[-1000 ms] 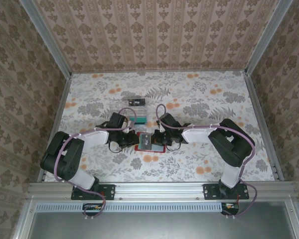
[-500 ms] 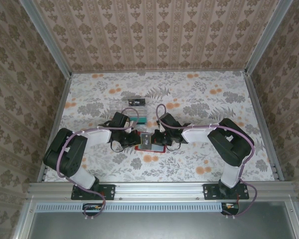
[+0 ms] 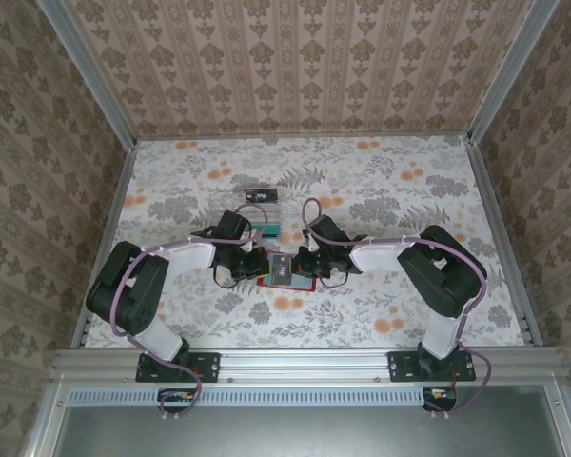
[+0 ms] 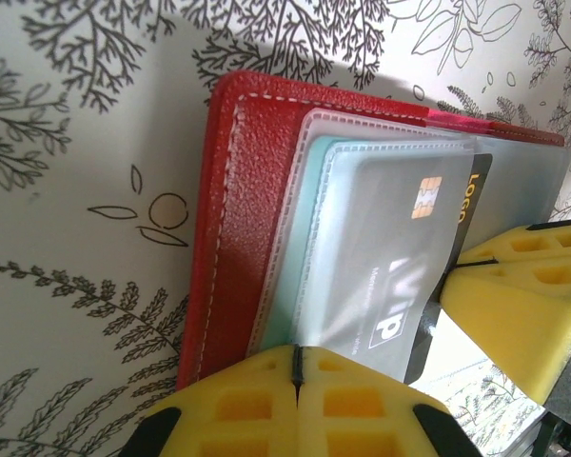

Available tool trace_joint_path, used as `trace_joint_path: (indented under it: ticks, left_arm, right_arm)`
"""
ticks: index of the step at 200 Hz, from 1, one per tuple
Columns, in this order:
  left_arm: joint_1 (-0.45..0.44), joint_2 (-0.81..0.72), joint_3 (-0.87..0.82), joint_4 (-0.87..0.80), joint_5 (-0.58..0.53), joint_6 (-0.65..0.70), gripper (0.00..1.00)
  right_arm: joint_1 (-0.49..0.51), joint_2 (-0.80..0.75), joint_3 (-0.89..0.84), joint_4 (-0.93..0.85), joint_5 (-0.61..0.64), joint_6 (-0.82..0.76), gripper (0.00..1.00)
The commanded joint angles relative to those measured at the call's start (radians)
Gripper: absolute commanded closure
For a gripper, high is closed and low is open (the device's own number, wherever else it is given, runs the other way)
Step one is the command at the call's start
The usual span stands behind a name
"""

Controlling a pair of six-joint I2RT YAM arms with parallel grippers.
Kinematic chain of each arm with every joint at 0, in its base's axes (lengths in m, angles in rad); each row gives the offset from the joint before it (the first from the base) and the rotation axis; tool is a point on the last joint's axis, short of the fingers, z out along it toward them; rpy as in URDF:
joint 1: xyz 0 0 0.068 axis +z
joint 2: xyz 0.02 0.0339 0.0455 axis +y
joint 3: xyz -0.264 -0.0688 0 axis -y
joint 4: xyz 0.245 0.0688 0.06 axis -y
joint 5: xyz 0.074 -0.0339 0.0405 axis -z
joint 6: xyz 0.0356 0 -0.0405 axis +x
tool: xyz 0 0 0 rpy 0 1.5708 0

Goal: Take the credit cards out of the card holder

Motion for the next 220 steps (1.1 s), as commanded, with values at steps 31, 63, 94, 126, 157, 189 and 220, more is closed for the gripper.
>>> trace_joint_path:
  ticks: [31,63,94,126,157,189,220]
  left_arm:
    - [-0.001,0.045,-0.018,-0.086,-0.090,0.019,1.00]
    - [-0.003,0.047,-0.018,-0.078,-0.082,0.019,1.00]
    - [-0.004,0.046,-0.018,-0.073,-0.075,0.018,1.00]
    - [-0.004,0.044,-0.018,-0.079,-0.075,0.019,1.00]
    - [0.002,0.042,-0.023,-0.087,-0.079,0.026,1.00]
    - [0.005,0.034,-0.023,-0.089,-0.078,0.030,1.00]
    - [0.005,0.027,-0.020,-0.091,-0.075,0.026,1.00]
  right_arm:
    - [-0.006,0.000,-0.015,0.006,-0.016,0.009,0.82]
    - [-0.005,0.030,-0.011,0.036,-0.026,0.021,0.80]
    - [-0.004,0.040,-0.014,0.053,-0.030,0.028,0.87]
    - [-0.010,0.026,-0.029,0.037,-0.016,0.018,1.00]
    - [-0.034,-0.021,-0.072,0.023,-0.007,-0.004,1.00]
    - [-0.069,-0.088,-0.121,0.017,-0.017,-0.024,1.00]
    - [-0.089,-0.166,-0.133,-0.034,-0.024,-0.061,1.00]
